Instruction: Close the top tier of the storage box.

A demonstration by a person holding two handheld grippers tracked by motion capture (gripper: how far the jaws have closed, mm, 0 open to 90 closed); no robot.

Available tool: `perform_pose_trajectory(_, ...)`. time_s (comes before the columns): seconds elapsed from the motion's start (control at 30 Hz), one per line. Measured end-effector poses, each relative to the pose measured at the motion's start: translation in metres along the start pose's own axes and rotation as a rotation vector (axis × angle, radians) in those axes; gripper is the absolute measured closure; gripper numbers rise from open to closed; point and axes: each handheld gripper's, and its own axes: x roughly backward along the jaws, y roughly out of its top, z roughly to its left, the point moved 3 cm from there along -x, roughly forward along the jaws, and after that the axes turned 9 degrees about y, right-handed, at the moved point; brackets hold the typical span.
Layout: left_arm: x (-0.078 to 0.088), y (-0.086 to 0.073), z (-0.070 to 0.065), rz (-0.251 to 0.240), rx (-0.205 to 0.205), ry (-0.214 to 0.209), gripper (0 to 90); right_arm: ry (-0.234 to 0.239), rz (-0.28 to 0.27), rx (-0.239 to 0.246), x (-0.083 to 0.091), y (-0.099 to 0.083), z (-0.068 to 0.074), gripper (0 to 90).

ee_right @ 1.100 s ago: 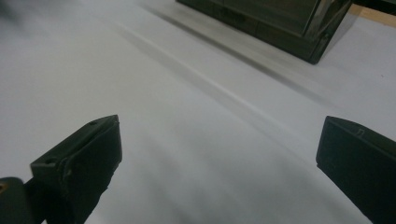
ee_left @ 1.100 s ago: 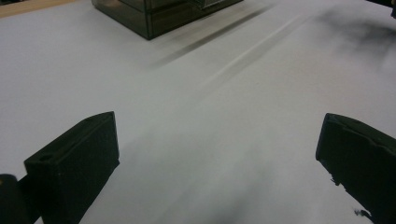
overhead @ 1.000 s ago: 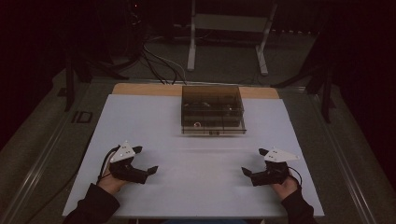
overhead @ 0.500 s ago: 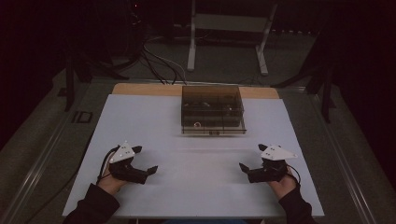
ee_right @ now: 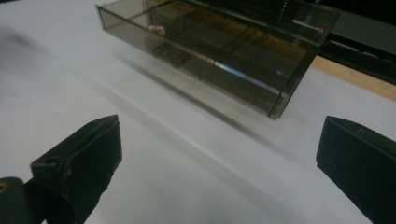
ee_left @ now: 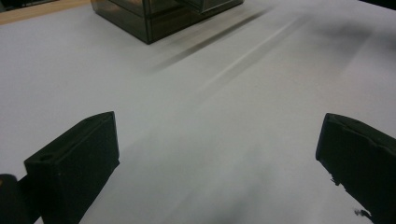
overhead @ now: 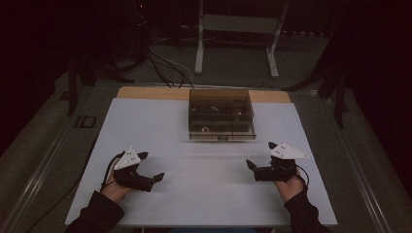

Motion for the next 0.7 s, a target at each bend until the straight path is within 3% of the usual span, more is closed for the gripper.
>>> perform_pose_trajectory(0.23, 0.001, 0.0, 0.001, -0.005, 0.002, 0.003, 1.0, -0.003, -0.001, -0.004, -0.01, 0.01, 0.006, 0.5)
perform_pose_trajectory(0.5, 0.001, 0.0, 0.001, -0.003, 0.001, 0.003, 1.0, 0.028, 0.017, -0.006, -0.03, 0.015, 0.015, 0.5)
perform_pose_trajectory(0.7, 0.001, 0.0, 0.001, -0.003, 0.001, 0.0, 1.0, 0.05, 0.027, -0.04, -0.045, 0.013, 0.02, 0.5)
